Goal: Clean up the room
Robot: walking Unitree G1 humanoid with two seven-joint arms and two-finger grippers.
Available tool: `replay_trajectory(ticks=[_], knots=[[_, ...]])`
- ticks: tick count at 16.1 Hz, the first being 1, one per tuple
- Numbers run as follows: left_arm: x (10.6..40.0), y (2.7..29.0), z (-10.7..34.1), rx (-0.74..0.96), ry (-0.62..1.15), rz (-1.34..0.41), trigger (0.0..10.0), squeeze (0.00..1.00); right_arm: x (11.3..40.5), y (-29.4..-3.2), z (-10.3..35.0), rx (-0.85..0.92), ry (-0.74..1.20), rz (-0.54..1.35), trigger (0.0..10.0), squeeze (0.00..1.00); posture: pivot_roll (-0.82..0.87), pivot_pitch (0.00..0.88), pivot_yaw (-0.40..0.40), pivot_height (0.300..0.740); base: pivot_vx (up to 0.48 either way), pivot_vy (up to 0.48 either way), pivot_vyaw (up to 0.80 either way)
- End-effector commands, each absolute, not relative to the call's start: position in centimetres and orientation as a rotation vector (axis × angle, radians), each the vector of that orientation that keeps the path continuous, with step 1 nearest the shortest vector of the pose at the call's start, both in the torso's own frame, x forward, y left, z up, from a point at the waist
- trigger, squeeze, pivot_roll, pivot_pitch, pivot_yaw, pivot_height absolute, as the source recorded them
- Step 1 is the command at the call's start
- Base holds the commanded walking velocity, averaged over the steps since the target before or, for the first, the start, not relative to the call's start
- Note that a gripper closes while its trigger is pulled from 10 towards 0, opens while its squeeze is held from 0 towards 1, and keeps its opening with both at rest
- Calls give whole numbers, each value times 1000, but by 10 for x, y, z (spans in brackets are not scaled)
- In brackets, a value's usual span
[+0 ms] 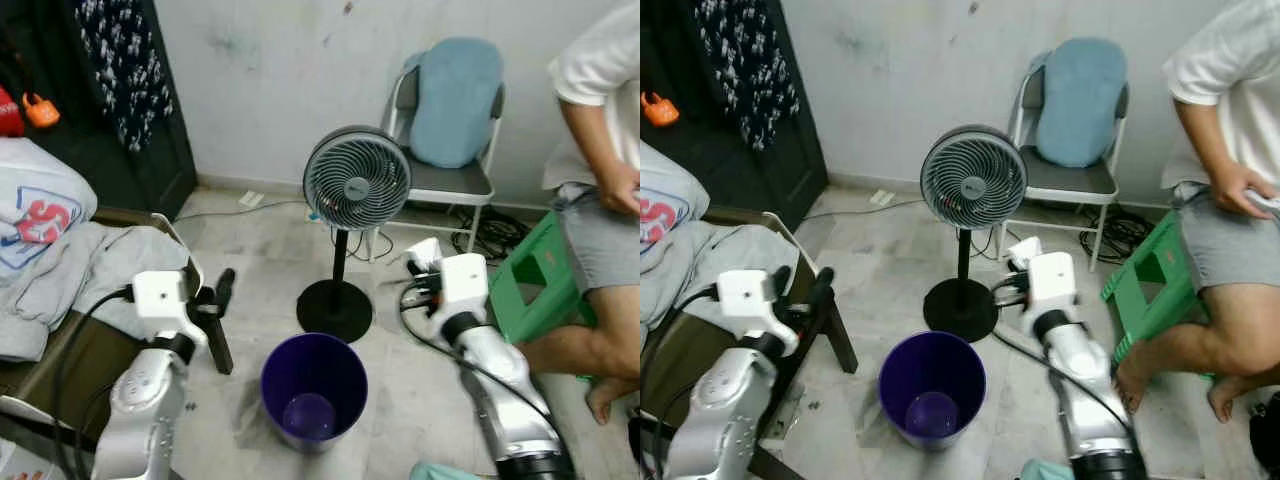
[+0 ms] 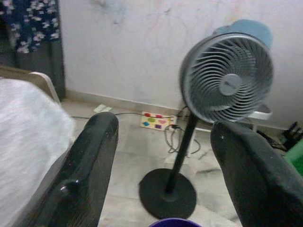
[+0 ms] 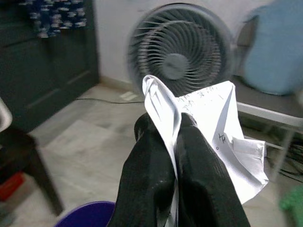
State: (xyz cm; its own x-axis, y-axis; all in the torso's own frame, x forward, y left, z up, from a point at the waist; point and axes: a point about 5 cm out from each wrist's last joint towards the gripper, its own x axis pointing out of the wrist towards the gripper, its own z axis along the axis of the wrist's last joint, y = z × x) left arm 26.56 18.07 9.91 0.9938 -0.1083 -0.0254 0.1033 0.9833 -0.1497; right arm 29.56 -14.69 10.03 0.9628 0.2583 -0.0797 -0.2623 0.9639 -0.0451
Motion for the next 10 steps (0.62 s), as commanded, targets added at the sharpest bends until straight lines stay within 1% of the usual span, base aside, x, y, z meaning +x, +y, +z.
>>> replay_trajectory(ticks=[1, 3, 7, 10], knots=[[266, 181, 100, -138, 36, -113, 10000, 0, 297, -148, 105, -57, 57, 258, 10000, 0, -105, 5, -33, 740, 244, 0, 0], [266, 182, 99, -123, 42, -93, 10000, 0, 298, -146, 106, -61, 54, 263, 10000, 0, -104, 6, -34, 740, 0, 0, 0], [264, 189, 95, -92, 62, -72, 10000, 0, 302, -132, 109, -38, 42, 285, 10000, 0, -87, 4, -38, 740, 0, 0, 0], [260, 193, 95, -100, 65, -89, 10000, 0, 300, -127, 106, -34, 47, 293, 10000, 0, -76, 13, -33, 740, 0, 0, 763]])
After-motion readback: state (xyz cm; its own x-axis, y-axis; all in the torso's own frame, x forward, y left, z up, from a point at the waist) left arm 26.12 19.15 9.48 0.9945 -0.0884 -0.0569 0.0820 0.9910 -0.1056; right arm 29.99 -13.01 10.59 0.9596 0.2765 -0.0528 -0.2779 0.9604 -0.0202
